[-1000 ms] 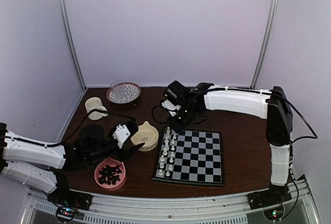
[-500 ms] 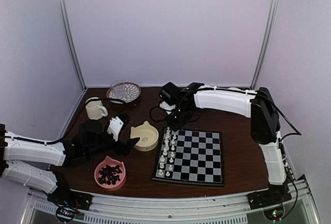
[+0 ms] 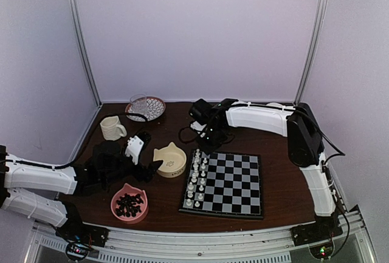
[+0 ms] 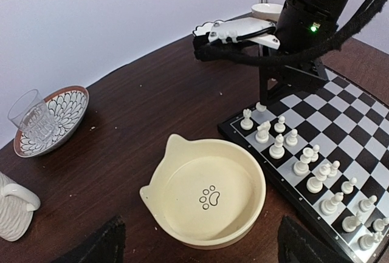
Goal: Set up the chess pieces on the board
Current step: Place the pawn on a2, then reset both arms
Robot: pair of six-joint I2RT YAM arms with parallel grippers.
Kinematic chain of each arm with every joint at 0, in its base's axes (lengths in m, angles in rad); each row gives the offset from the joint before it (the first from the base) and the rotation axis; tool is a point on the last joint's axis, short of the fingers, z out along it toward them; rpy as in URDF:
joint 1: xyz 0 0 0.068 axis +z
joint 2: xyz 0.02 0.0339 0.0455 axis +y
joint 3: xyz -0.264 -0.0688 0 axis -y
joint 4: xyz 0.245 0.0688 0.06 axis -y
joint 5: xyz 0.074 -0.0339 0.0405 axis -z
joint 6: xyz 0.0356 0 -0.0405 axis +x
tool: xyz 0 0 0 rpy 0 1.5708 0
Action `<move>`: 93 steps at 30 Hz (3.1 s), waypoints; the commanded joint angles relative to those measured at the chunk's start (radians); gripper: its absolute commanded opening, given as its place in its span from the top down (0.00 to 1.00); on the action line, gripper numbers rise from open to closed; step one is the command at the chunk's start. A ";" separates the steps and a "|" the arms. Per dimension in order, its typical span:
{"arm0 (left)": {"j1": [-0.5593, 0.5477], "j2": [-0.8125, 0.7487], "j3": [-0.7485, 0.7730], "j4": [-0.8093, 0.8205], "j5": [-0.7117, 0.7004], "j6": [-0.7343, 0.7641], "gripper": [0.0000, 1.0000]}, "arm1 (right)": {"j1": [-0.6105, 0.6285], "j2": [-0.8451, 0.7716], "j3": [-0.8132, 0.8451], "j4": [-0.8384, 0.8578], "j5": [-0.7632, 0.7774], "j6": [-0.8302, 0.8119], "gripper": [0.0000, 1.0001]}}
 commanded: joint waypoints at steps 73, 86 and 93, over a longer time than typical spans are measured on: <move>0.063 -0.108 0.084 -0.188 -0.178 -0.047 0.02 | -0.091 -1.000 -1.196 1.093 0.394 -0.064 0.29; 0.264 -0.312 0.019 -0.253 -0.419 0.005 0.02 | -0.504 -1.244 -1.523 1.320 0.244 -0.252 0.01; 0.479 -0.207 -0.029 -0.111 -0.314 0.009 0.02 | -0.685 -0.991 -1.566 1.616 0.037 -0.246 0.05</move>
